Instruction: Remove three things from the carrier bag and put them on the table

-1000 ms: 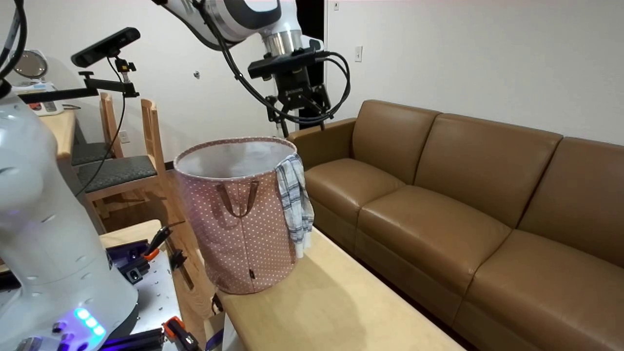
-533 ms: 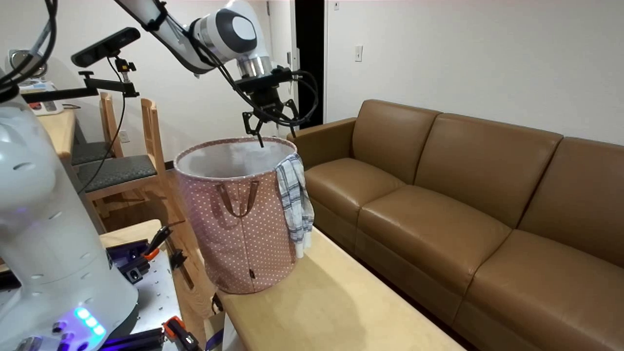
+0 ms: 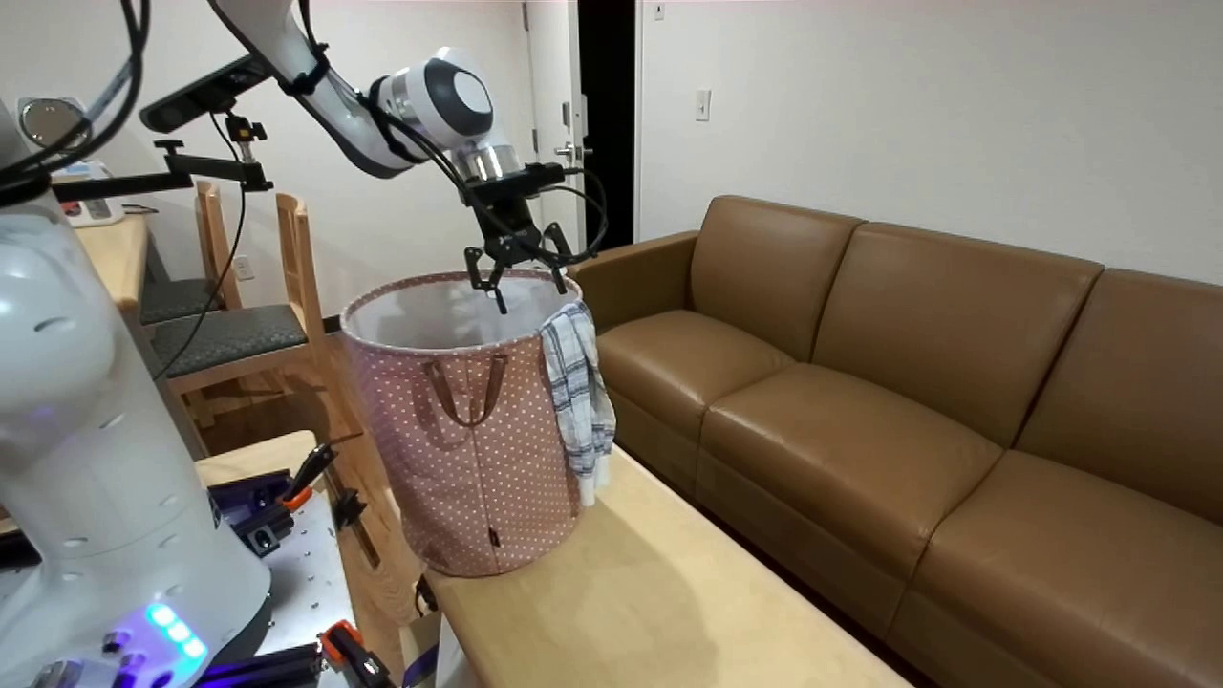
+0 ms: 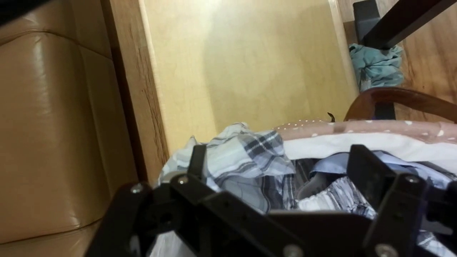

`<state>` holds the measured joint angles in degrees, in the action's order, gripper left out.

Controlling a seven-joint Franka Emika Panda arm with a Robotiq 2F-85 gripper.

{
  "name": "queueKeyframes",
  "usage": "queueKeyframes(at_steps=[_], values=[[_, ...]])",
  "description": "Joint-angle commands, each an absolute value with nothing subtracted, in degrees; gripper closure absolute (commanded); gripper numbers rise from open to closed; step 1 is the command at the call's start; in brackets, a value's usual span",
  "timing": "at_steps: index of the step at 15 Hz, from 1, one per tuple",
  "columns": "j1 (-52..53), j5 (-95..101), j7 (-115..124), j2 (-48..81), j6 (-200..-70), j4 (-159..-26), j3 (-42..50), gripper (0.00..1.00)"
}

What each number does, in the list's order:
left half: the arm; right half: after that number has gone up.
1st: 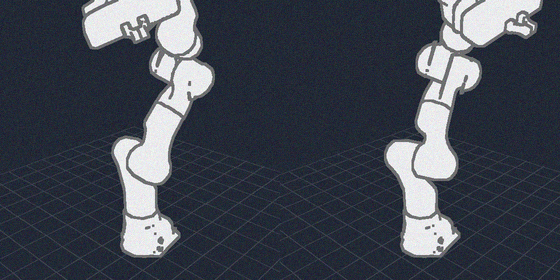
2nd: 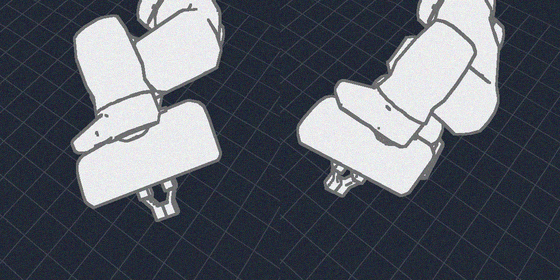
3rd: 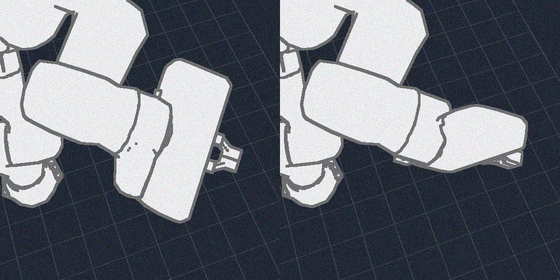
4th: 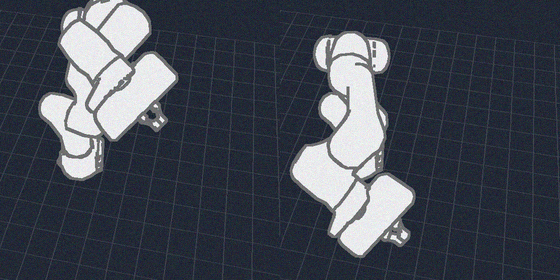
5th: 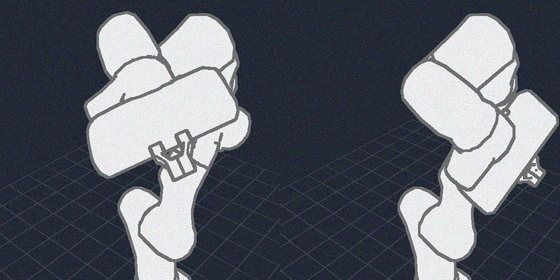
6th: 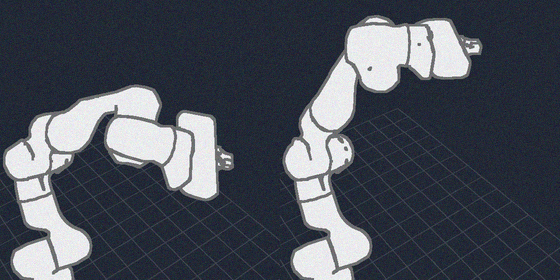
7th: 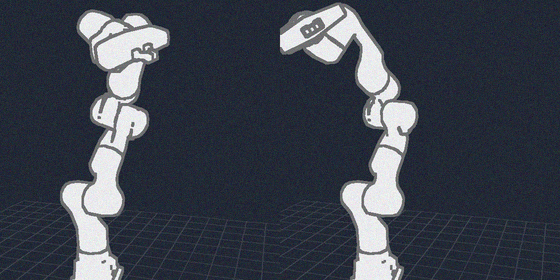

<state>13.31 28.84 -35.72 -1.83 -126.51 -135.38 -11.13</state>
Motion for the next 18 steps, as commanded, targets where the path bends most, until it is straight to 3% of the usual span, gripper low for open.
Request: queueKeyframes(at_steps=[1, 14, 18], values=[[13.54, 31.29, -37.77, -0.37, -128.16, -134.82, -12.15, 0.00], [22.14, 68.54, -29.51, 25.61, -120.26, -121.99, -15.55, 0.00], [20.05, 71.60, -32.05, 30.66, -129.26, -119.33, -16.68, 0.00]])
